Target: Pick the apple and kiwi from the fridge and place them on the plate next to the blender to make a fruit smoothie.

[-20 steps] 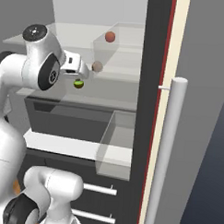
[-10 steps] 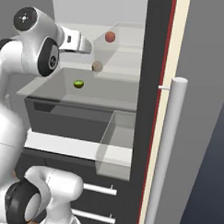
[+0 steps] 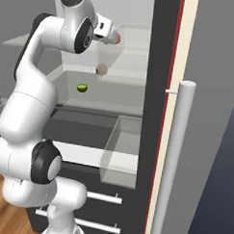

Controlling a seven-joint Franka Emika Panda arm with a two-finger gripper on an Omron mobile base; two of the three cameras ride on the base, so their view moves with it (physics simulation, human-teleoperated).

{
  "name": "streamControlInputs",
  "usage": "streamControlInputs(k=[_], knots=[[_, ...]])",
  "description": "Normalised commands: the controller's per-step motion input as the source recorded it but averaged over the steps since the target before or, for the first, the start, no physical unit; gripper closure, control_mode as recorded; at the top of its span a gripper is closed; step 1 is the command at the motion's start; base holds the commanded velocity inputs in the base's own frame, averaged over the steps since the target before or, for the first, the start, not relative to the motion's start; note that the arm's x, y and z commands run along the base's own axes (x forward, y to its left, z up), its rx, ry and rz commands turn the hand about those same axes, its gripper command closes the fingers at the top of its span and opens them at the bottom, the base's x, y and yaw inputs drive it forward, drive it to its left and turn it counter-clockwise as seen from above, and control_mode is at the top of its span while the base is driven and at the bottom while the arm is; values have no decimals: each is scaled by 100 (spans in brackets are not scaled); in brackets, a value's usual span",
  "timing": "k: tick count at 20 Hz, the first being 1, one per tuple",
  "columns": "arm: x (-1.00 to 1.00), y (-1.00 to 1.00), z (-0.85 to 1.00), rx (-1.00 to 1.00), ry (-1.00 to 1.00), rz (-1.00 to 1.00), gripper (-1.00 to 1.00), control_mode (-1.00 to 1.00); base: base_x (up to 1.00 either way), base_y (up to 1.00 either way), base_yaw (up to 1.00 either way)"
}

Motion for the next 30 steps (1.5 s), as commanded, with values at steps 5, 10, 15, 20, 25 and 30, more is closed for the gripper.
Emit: streamControlInputs(k=[5,10,15,20,25,30], knots=[[82,0,-34,0,9,-6,-100,-100,0,0,0],[70,-7,-23,0,4,-6,-100,-100,0,0,0],[57,-12,-17,0,0,-5,-100,-100,0,0,0],[49,-14,-3,0,0,0,-100,-100,0,0,0],[42,-2,-7,0,0,0,-100,-100,0,0,0],[45,0,-4,0,0,0,-100,-100,0,0,0]])
